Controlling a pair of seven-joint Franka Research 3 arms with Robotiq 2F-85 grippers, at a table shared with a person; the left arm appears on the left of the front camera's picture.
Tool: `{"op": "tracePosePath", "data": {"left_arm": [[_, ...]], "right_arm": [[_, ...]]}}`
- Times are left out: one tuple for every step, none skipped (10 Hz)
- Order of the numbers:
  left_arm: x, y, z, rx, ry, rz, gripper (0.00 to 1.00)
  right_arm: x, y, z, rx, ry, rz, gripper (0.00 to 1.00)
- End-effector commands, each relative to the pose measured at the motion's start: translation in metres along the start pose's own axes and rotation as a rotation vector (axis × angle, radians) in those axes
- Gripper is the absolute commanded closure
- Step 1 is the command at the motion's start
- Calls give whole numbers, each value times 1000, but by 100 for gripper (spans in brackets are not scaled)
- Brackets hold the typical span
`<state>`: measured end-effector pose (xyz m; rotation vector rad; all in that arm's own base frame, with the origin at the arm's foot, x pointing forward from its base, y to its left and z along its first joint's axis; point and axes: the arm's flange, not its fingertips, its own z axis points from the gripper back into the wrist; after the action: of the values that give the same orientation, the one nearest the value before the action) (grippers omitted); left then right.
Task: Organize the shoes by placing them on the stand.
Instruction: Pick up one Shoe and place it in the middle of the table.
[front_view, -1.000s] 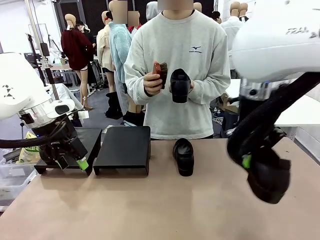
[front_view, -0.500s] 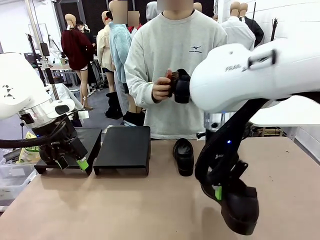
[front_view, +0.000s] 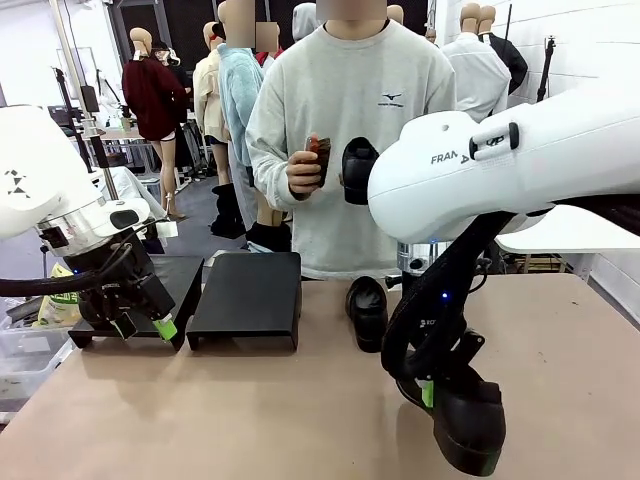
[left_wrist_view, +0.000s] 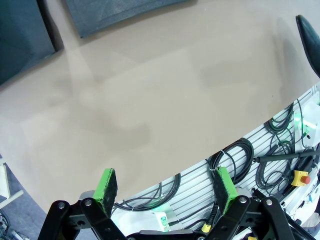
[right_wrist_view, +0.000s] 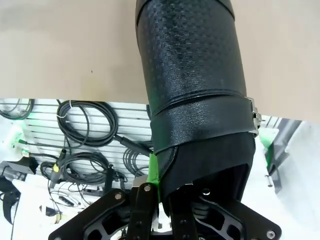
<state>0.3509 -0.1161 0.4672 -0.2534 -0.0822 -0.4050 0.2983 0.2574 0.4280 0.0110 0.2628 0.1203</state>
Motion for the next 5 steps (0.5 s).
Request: {"op": "tracePosePath", "data": {"left_arm": [[0, 0, 0, -3, -1, 4, 0], [0, 0, 0, -3, -1, 4, 0], [0, 0, 0, -3, -1, 4, 0], [0, 0, 0, -3, -1, 4, 0], [0, 0, 0, -3, -1, 4, 0]], "right_arm": [[14, 12, -13, -10, -51, -96, 100], [14, 21, -16, -2, -125, -187, 100], [10, 28, -17, -2, -172, -228, 100], [7, 35, -19, -3, -186, -270, 100], [6, 44, -22, 16, -191, -268, 100]]}}
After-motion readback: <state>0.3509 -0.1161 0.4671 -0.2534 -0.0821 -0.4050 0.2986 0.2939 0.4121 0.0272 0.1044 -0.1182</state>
